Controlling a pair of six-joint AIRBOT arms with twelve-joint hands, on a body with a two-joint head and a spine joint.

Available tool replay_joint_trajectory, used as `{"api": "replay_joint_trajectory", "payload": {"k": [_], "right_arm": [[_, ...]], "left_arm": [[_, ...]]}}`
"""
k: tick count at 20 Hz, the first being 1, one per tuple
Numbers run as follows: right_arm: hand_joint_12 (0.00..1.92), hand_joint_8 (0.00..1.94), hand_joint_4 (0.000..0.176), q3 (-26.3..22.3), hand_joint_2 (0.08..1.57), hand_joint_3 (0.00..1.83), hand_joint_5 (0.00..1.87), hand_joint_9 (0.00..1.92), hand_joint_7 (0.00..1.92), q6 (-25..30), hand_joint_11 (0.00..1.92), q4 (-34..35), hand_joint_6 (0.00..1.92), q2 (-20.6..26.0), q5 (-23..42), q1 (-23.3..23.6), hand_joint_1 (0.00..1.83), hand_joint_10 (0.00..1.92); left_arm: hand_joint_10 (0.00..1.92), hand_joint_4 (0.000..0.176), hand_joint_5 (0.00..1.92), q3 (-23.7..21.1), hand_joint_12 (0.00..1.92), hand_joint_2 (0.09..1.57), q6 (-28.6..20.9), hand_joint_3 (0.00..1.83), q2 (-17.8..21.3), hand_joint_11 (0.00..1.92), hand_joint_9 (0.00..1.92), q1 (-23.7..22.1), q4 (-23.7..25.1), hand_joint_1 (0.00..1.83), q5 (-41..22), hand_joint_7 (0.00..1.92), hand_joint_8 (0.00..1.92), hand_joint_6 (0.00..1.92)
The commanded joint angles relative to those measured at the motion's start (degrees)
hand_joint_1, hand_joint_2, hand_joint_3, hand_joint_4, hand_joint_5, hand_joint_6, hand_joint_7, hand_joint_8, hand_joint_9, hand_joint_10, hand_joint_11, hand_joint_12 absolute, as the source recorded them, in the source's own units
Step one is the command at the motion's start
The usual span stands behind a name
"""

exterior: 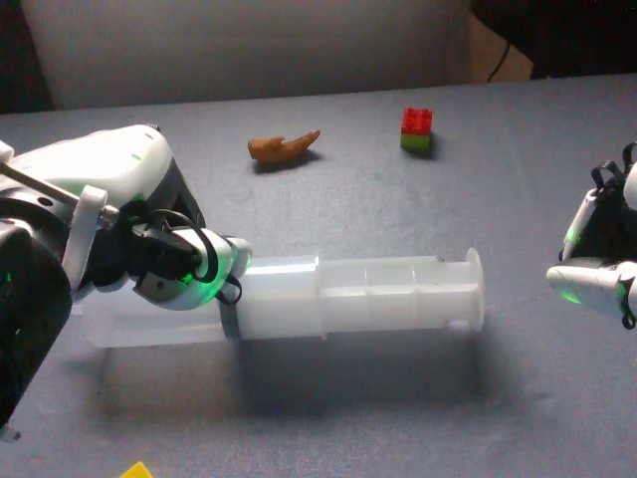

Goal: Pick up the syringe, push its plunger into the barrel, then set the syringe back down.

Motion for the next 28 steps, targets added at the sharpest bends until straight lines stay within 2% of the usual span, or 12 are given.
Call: {"api": "replay_joint_trajectory", "payload": {"k": [1, 3, 4, 9, 10, 14, 17, 19, 23, 24, 26, 28], "right_arm": [[0.28, 0.05, 0.0, -0.3, 1.04, 0.14, 0.07, 0.05, 0.08, -0.06, 0.0, -0.11, 0.06, 0.27, 6.27, 0.22, 0.11, 0.06], [0.28, 0.05, 0.0, -0.3, 1.04, 0.14, 0.07, 0.05, 0.08, -0.06, 0.0, -0.11, 0.06, 0.27, 6.27, 0.21, 0.11, 0.06], [0.26, 0.01, 0.0, -0.3, 1.09, 0.03, 0.09, 0.07, 0.1, -0.06, 0.0, -0.11, 0.01, 0.27, 6.27, 0.21, 0.09, 0.02], [0.21, 0.0, 0.0, -0.3, 1.11, 0.0, 0.09, 0.06, 0.08, -0.06, 0.0, -0.11, 0.0, 0.27, 6.27, 0.22, 0.12, 0.0], [0.23, 0.0, 0.0, -0.3, 1.11, 0.0, 0.09, 0.06, 0.09, -0.06, 0.0, -0.11, 0.0, 0.26, 6.27, 0.22, 0.12, 0.0], [0.24, 0.0, 0.0, -0.3, 1.12, 0.0, 0.08, 0.06, 0.08, -0.05, 0.0, -0.11, 0.0, 0.25, 6.27, 0.23, 0.1, 0.0], [0.23, 0.0, 0.0, -0.3, 1.12, 0.0, 0.08, 0.05, 0.08, -0.05, 0.0, -0.11, 0.0, 0.25, 6.26, 0.23, 0.12, 0.0], [0.25, 0.0, 0.0, -0.3, 1.12, 0.0, 0.09, 0.06, 0.09, -0.04, 0.0, -0.11, 0.0, 0.25, 6.26, 0.23, 0.13, 0.0], [0.26, 0.0, 0.0, -0.3, 1.11, 0.0, 0.09, 0.07, 0.1, 0.03, 0.0, -0.11, 0.0, 0.25, 6.26, 0.23, 0.15, 0.0], [0.26, 0.0, 0.0, -0.3, 1.12, 0.0, 0.1, 0.07, 0.1, 0.06, 0.0, -0.11, 0.0, 0.25, 6.26, 0.23, 0.13, 0.0], [0.23, 0.0, 0.0, -0.3, 1.12, 0.0, 0.1, 0.07, 0.1, 0.11, 0.0, -0.11, 0.0, 0.25, 6.26, 0.24, 0.15, 0.0], [0.18, 0.0, 0.0, -0.3, 1.13, 0.0, 0.08, 0.05, 0.08, 0.12, 0.0, -0.11, 0.0, 0.25, 6.26, 0.24, 0.13, 0.0]], "left_arm": [[0.04, 0.0, 0.03, -0.37, 0.11, 1.06, -0.05, 0.12, -0.04, 0.0, 0.02, -0.17, 4.69, 0.03, -1.31, 0.03, 0.04, 0.05], [0.04, 0.0, 0.03, -0.53, 0.11, 1.06, -0.02, 0.12, -0.04, 0.0, 0.02, -0.13, 4.93, 0.03, -1.47, 0.03, 0.04, 0.05], [0.01, 0.0, 0.04, -0.55, 0.1, 1.11, 0.26, 0.02, -0.04, 0.0, 0.03, -0.12, 5.18, 0.04, -1.47, 0.04, 0.01, 0.01], [0.0, 0.0, 0.07, -0.6, 0.13, 1.11, 0.78, 0.0, -0.06, 0.0, 0.05, 0.23, 5.2, 0.04, -1.42, 0.06, 0.0, 0.0], [0.0, 0.0, 0.04, -0.61, 0.09, 1.11, 0.77, 0.0, -0.07, 0.0, 0.03, 0.56, 5.18, 0.03, -1.31, 0.04, 0.0, 0.0], [0.0, 0.0, 0.06, -0.68, 0.17, 1.11, 1.91, 0.0, -0.32, 0.0, 0.06, 3.71, 5.03, 0.04, 0.29, 0.06, 0.0, 0.0], [0.0, 0.0, 0.02, -0.3, 0.15, 1.05, 4.32, 0.0, -0.98, 0.0, 0.03, 4.73, 5.03, 0.18, 1.69, 0.03, 0.0, 0.0], [0.0, 0.0, 0.03, 0.0, 0.19, 1.02, 4.33, 0.0, -2.86, 0.0, 0.04, 5.6, 5.53, 0.33, -1.2, 0.04, 0.0, 0.0], [0.0, 0.0, 0.02, 1.83, 0.18, 1.06, 4.11, 0.01, -7.59, 0.0, 0.02, 7.34, 7.84, 0.5, -1.35, 0.01, 0.0, 0.0], [0.0, 0.0, 0.02, 2.37, 0.17, 1.05, 3.63, 0.0, -8.6, 0.0, 0.01, 7.77, 8.29, 0.59, -1.35, 0.01, 0.0, 0.0], [0.0, 0.0, 0.0, 3.51, 0.15, 1.08, 2.64, 0.01, -11.06, 0.0, 0.0, 8.86, 8.31, 0.6, -2.06, 0.0, 0.0, 0.0], [0.0, 0.0, 0.0, 4.27, 0.02, 1.11, 1.95, 0.01, -12.87, 0.0, 0.0, 9.74, 8.3, 0.65, -4.02, 0.0, 0.0, 0.0]]}}
